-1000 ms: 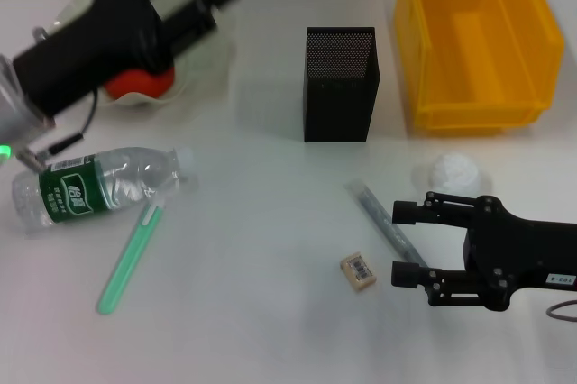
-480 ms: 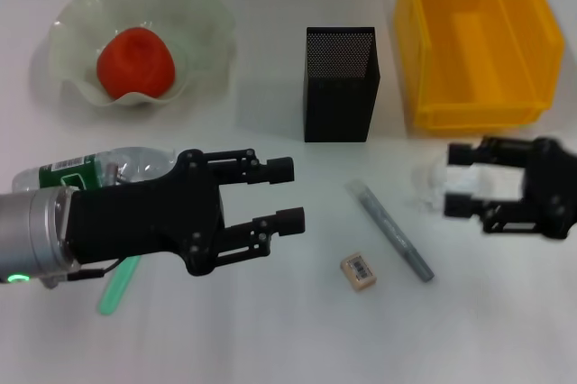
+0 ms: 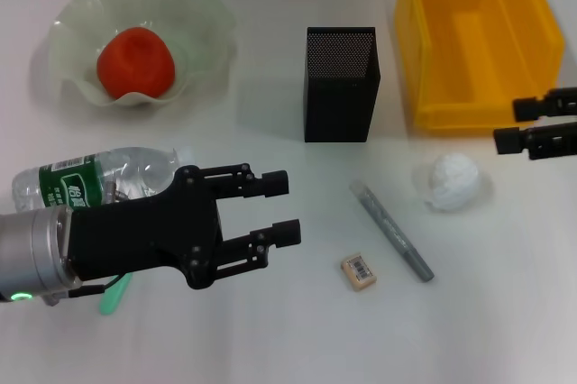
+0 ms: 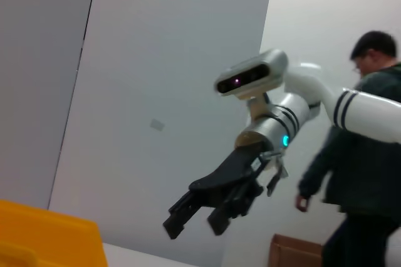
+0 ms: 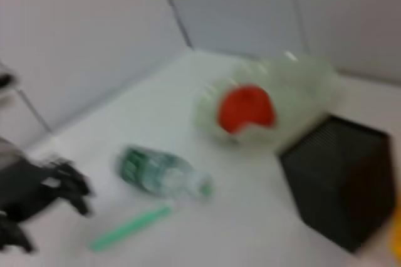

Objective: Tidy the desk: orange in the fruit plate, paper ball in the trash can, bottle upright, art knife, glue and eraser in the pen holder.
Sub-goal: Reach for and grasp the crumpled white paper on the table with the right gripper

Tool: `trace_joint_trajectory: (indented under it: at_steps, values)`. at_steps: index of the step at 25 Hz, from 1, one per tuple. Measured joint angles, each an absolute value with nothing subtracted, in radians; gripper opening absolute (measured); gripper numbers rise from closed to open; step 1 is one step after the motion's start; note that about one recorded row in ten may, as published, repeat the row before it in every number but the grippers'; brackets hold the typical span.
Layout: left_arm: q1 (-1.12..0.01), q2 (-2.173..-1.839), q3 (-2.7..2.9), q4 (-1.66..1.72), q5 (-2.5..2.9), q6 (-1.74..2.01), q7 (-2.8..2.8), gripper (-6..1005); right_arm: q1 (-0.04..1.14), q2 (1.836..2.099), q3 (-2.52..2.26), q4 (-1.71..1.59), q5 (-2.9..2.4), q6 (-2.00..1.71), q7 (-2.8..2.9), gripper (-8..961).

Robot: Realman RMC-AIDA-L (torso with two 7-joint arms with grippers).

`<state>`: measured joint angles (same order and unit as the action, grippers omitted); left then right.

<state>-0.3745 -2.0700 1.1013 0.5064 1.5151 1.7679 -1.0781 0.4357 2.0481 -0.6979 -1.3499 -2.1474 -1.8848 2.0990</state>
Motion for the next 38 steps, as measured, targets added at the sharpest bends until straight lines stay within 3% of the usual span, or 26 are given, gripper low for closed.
trace_joint_trajectory:
  at_steps: [7,11,20,38]
  values:
    - [-0.381,-2.071,1.105,0.498,1.516,1.763,-1.077,532,0.536,2.039,-0.701,-1.343,-2.407,-1.882,2.234,762]
    - [-0.385,-2.071,1.105,0.491,1.517,1.761,-1.077,533,0.549,2.049,-0.732,-1.287,-2.440,-1.838,2.220,762]
    - [-0.385,-2.069,1.104,0.491,1.519,1.746,-1.077,533,0.589,2.044,-0.807,-1.153,-2.508,-1.686,2.260,762]
    - [-0.395,-2.071,1.115,0.483,1.513,1.725,-1.050,533,0.644,2.072,-0.899,-1.008,-2.551,-1.541,2.276,762]
